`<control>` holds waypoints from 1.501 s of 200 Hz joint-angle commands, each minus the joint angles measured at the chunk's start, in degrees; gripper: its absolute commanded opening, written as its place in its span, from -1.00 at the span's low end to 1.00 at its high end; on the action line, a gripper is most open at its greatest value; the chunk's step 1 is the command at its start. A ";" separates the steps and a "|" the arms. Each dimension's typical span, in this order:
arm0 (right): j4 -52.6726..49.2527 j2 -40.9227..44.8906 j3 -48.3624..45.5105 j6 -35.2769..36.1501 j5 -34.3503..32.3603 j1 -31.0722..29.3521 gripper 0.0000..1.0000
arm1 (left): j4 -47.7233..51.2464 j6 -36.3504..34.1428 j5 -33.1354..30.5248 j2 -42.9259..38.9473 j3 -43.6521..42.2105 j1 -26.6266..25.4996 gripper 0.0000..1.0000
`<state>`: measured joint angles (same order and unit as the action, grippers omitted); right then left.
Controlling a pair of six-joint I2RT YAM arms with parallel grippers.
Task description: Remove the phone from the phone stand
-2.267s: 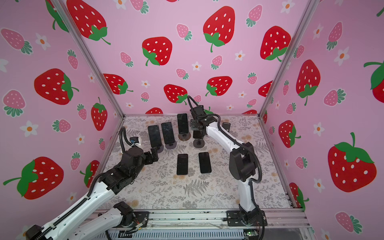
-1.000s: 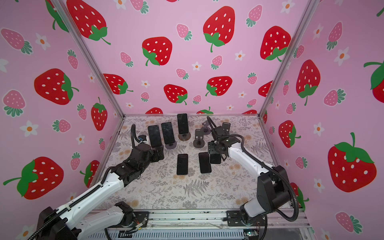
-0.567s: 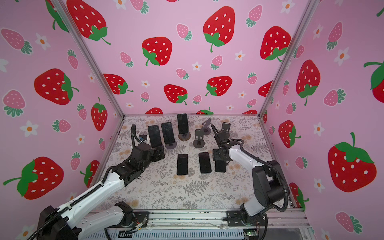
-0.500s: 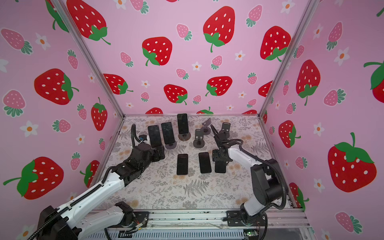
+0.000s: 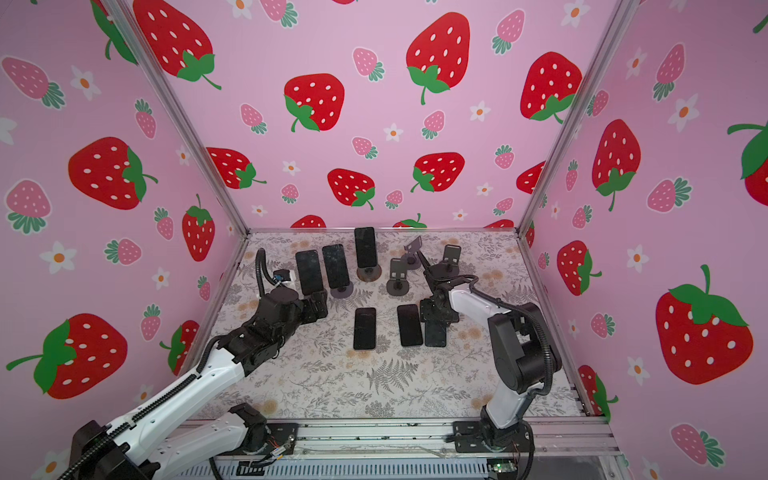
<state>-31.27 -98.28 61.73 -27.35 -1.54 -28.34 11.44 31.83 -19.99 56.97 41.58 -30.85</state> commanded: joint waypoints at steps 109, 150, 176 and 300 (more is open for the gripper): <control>4.27 -0.75 0.54 -3.42 2.04 -1.20 0.32 | 0.36 1.79 -1.24 -1.38 -0.86 0.27 0.99; 5.17 2.04 -1.20 -4.70 -1.70 2.18 0.30 | 0.06 2.14 -0.58 -0.63 -0.48 0.27 0.99; 5.93 0.87 0.34 -6.07 -1.95 2.93 0.30 | 1.37 2.00 -1.23 -0.55 0.34 0.27 0.99; 12.02 -5.64 5.37 -9.90 -2.88 1.74 0.29 | -1.15 1.02 -2.88 -4.06 -3.68 0.29 0.99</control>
<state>-20.08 -103.02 66.22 -35.40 -4.03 -25.63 11.77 32.97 -21.02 54.08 39.55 -30.83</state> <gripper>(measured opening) 0.747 0.993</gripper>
